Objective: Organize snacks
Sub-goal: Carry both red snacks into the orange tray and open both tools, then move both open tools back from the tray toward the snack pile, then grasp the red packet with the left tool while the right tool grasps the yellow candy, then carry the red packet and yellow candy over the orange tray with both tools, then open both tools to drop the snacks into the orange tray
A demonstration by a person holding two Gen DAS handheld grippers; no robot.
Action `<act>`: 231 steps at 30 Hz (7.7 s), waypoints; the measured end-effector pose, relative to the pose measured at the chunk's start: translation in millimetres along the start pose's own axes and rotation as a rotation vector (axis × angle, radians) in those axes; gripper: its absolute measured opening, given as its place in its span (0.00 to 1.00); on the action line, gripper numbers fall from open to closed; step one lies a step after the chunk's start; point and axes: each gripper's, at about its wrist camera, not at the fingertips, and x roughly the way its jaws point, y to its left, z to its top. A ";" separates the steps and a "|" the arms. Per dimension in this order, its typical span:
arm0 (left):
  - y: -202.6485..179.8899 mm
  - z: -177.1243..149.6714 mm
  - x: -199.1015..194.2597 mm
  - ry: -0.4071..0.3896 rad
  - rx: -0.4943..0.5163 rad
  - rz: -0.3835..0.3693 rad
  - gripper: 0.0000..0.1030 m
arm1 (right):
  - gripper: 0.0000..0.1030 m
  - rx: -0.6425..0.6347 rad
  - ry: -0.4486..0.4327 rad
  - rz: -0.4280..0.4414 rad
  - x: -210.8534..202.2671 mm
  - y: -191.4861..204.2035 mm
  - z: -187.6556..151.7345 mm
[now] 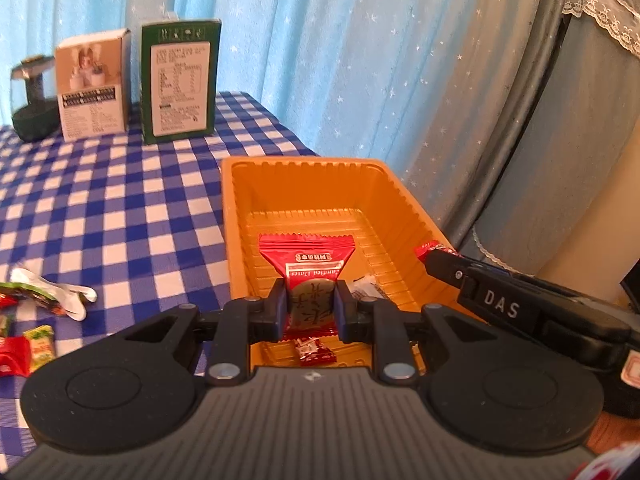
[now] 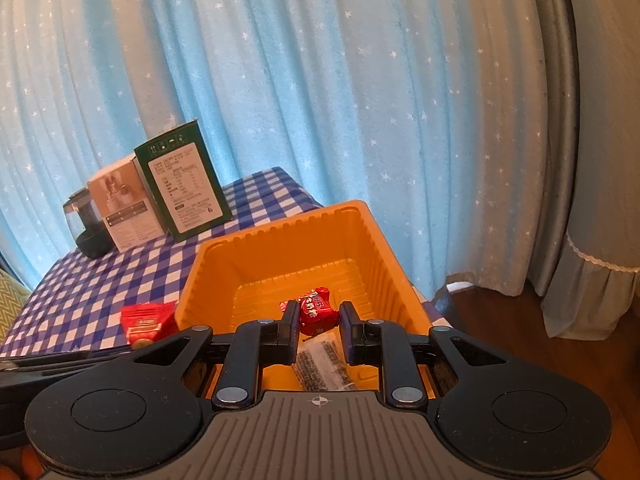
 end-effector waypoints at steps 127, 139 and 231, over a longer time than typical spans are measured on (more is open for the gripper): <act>232.2 -61.9 -20.5 0.168 0.227 0.128 0.34 | 0.59 -0.353 0.263 0.331 75.3 214.9 -90.0; 250.4 -70.3 -63.8 0.121 0.011 0.274 0.23 | 0.50 -0.428 0.267 0.408 86.1 245.1 -101.2; -18.8 23.9 10.6 0.052 0.092 -0.011 0.32 | 0.21 -0.089 0.139 -0.006 -8.9 -14.3 34.9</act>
